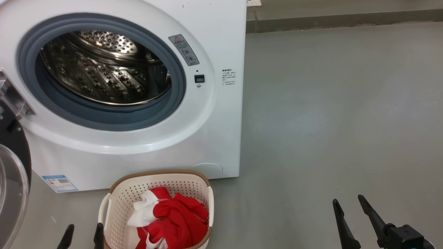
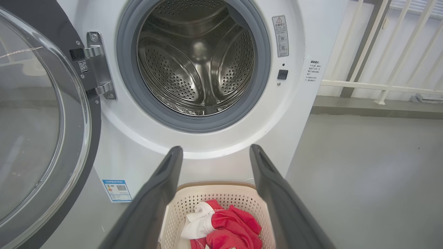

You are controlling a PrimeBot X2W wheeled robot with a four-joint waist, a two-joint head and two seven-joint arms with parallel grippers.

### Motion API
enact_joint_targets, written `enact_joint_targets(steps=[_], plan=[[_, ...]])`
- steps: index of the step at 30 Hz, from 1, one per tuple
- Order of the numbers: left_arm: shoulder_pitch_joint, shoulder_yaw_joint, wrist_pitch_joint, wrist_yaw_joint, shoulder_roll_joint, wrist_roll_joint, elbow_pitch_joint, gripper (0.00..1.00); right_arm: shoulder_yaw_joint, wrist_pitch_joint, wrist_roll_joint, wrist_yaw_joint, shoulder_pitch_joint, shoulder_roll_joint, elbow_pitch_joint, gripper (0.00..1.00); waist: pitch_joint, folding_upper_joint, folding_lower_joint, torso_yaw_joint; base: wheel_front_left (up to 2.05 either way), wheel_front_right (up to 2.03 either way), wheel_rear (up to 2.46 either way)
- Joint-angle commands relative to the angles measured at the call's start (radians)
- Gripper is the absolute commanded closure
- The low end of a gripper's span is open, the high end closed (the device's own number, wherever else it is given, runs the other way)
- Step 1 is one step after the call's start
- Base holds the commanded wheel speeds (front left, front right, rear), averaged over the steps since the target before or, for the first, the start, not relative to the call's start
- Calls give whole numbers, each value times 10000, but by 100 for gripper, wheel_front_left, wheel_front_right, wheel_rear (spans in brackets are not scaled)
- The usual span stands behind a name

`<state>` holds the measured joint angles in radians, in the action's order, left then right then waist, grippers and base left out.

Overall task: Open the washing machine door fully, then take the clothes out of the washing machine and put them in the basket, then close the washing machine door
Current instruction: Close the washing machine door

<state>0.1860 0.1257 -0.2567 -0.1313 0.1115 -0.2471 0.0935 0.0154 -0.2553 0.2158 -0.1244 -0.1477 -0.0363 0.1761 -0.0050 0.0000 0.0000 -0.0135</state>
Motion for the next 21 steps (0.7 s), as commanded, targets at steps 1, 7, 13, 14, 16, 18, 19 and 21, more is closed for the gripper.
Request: enact_joint_targets(steps=[1, 7, 13, 14, 16, 18, 19, 21], plan=[[-191, 327, -51, 6, 117, -16, -302, 0, -232, -65, -73, -63, 100, -139, -239, 0, -4, 0, 0, 1, -2, 2, 0], [-205, 278, -51, 6, 118, -28, -320, 0, -228, -65, -78, -63, 86, -139, -246, 0, -20, 0, 0, 38, 0, 0, 0], [-225, 292, -51, 6, 84, -15, -313, 0, -218, -65, -69, -63, 79, -139, -266, 0, -34, 0, 0, 125, 0, 0, 0], [-233, 272, -51, 6, 80, -15, -312, 0, -209, -65, -67, -63, 74, -139, -267, 0, -30, 0, 0, 164, 0, 0, 0], [-257, 239, -51, 6, 72, -23, -309, 0, -215, -65, -68, -63, 74, -139, -267, 0, -10, 0, 0, 266, 0, 0, 0], [-260, 243, -51, 6, 58, -40, -293, 0, -240, -65, -72, -63, 79, -139, -261, 0, 1, 0, 0, 388, 0, 0, 0], [-252, 265, -51, 6, 46, -40, -281, 0, -259, -65, -79, -63, 80, -139, -258, 0, 7, 0, 0, 453, 0, 0, 0], [-242, 313, -51, 6, 2, -68, -259, 0, -285, -65, -95, -63, 88, -139, -242, 0, 11, 0, 0, 609, 0, 0, 0]])
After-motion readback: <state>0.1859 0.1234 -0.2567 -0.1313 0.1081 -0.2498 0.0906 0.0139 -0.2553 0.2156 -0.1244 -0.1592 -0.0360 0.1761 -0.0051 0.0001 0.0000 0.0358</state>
